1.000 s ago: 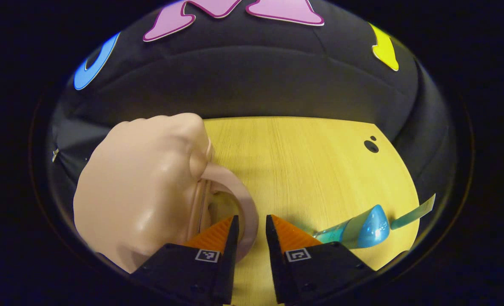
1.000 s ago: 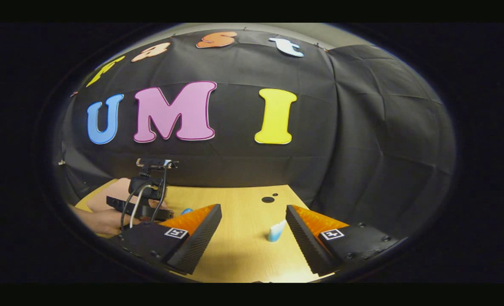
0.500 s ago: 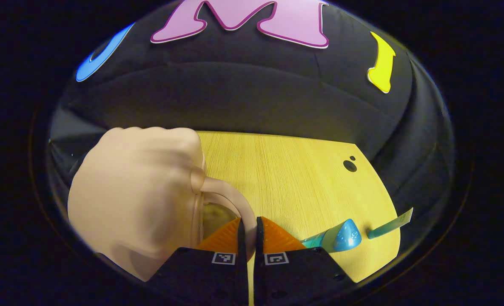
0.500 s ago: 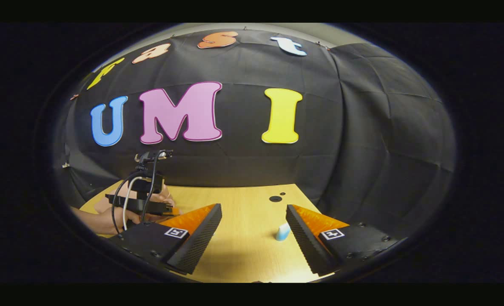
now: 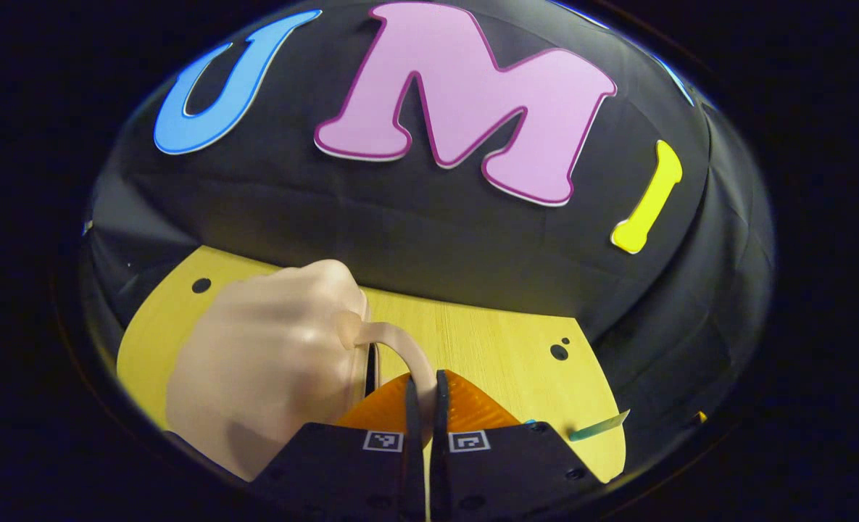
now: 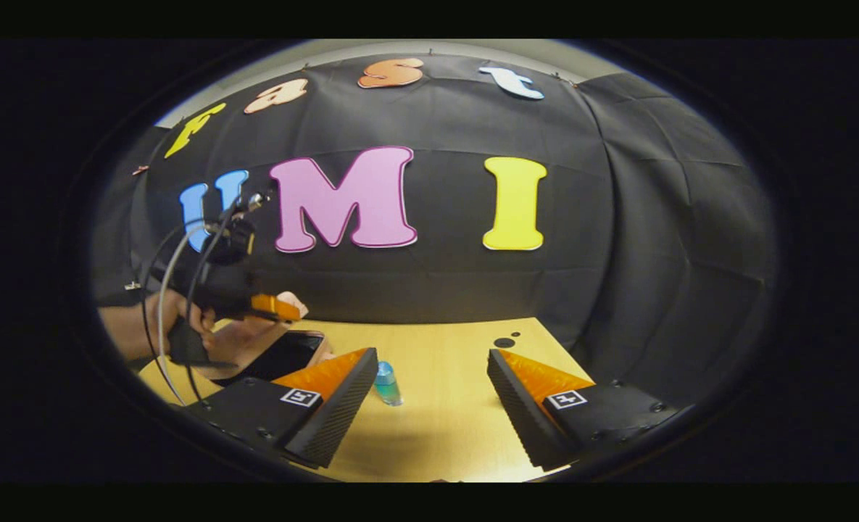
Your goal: First open the suitcase, pack the skin care products into it, and then close the suitcase.
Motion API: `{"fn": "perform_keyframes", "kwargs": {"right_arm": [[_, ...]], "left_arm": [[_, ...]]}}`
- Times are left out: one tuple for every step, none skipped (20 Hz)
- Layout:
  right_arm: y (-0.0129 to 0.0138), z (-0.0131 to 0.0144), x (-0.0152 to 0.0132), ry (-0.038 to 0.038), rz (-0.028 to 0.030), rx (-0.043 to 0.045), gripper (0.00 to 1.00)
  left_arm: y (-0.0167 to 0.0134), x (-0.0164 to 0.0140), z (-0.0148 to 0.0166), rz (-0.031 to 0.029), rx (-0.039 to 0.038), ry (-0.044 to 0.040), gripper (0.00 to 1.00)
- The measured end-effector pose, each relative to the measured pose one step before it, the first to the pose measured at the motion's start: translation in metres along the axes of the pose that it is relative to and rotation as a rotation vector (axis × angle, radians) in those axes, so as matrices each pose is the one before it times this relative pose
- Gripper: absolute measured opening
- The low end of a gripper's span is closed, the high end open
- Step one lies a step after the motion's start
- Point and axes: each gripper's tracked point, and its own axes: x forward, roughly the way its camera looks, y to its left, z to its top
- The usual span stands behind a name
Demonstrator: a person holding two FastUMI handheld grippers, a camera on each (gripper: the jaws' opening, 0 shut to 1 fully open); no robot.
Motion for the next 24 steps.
{"fn": "perform_keyframes", "kwargs": {"right_arm": [[0.00566, 0.00016, 0.00247, -0.00227, 0.01593, -0.00310, 0.96], [0.00546, -0.00088, 0.00292, 0.00183, 0.01304, -0.00572, 0.96], [0.00713, -0.00272, 0.00191, 0.01675, 0.01958, 0.00419, 0.96], [0.00711, -0.00012, 0.00324, 0.00687, 0.01245, 0.00725, 0.96], [0.00668, 0.00184, 0.00139, -0.00051, 0.01128, 0.01038, 0.97], [0.00934, 0.00242, 0.00108, -0.00261, 0.01415, 0.00750, 0.96], [0.00882, 0.00075, 0.00186, -0.00007, 0.00893, -0.00169, 0.97], [0.00916, -0.00146, 0.00223, 0.00660, 0.00797, -0.00796, 0.97], [0.00796, -0.00068, 0.00088, 0.00679, 0.00679, -0.00758, 0.98], [0.00817, -0.00008, -0.00062, 0.00305, 0.00620, -0.00302, 0.98], [0.00819, -0.00020, -0.00048, -0.00024, 0.00584, -0.00227, 0.98], [0.00744, -0.00057, 0.00020, 0.00187, 0.00380, -0.00561, 0.98], [0.00642, -0.00124, 0.00032, 0.00584, 0.00162, -0.00829, 0.98], [0.00525, -0.00251, 0.00001, 0.00829, 0.00068, -0.00851, 0.98], [0.00536, -0.00141, 0.00065, 0.00829, -0.00081, -0.00664, 0.98], [0.00431, -0.00140, 0.00028, 0.00612, -0.00483, -0.00876, 0.98], [0.00344, -0.00059, 0.00078, 0.00411, -0.00660, -0.00957, 0.98], [0.00338, -0.00109, 0.00095, 0.00355, -0.00715, -0.00849, 0.98], [0.00464, -0.00043, 0.00161, 0.00409, -0.00420, -0.01091, 0.98], [0.00536, -0.00135, 0.00087, 0.00310, -0.00188, -0.01443, 0.98], [0.00546, -0.00136, 0.00136, 0.00361, -0.00275, -0.01771, 0.98], [0.00505, -0.00313, 0.00149, 0.00193, 0.00000, -0.01885, 0.98], [0.00518, -0.00238, 0.00196, 0.00544, -0.00259, -0.00916, 0.98], [0.00807, -0.00730, 0.00192, 0.02274, 0.00689, 0.01722, 0.98]], "left_arm": [[0.01352, -0.01348, 0.02016, -0.00373, -0.01797, -0.01140, 0.08], [0.01528, -0.01090, 0.01420, -0.00164, -0.00738, -0.00508, 0.08], [0.02011, -0.01205, 0.01348, 0.00507, 0.00469, 0.00373, 0.08], [0.02070, -0.00994, 0.01160, 0.00959, 0.01459, -0.00154, 0.08], [0.02052, -0.01020, 0.01041, 0.00934, 0.02076, -0.00525, 0.08], [0.01965, -0.00923, 0.00539, 0.01209, 0.01768, -0.00147, 0.08], [0.02327, -0.00877, 0.00655, 0.01739, 0.01201, 0.00316, 0.08], [0.02146, -0.00600, 0.00445, 0.01885, 0.00978, 0.00101, 0.08], [0.02263, -0.00330, 0.00317, 0.01997, 0.00636, 0.00136, 0.08], [0.02366, -0.00138, -0.00037, 0.02641, 0.00797, 0.00428, 0.08], [0.02719, 0.00041, 0.00018, 0.02159, 0.00798, -0.00081, 0.08], [0.02403, -0.00014, -0.00134, 0.01364, 0.00642, 0.00239, 0.08], [0.02345, 0.00218, -0.00261, 0.00551, -0.00417, 0.00258, 0.08], [0.02322, 0.00424, -0.00436, 0.00962, -0.00513, 0.00081, 0.08], [0.02399, 0.00644, -0.00376, 0.02046, -0.00568, 0.00133, 0.08], [0.02733, 0.00867, -0.00726, 0.03170, 0.00236, 0.00024, 0.08], [0.02678, 0.01037, -0.00665, 0.02617, 0.01197, 0.00206, 0.08], [0.02400, 0.01051, -0.01258, 0.01323, 0.01384, 0.00589, 0.12], [0.02152, 0.01365, -0.01209, 0.00925, 0.01311, 0.00092, 0.08], [0.01359, 0.01380, -0.01430, -0.01244, -0.01393, 0.00465, 0.08], [0.01223, 0.01287, -0.01288, -0.00833, -0.03403, 0.00729, 0.08], [0.01105, 0.01314, -0.01146, -0.00946, -0.03240, 0.00544, 0.08], [0.01249, 0.01165, -0.01082, 0.00352, -0.02054, 0.00990, 0.08], [0.01003, 0.01046, -0.01316, -0.00278, -0.00187, 0.00771, 0.08]]}}
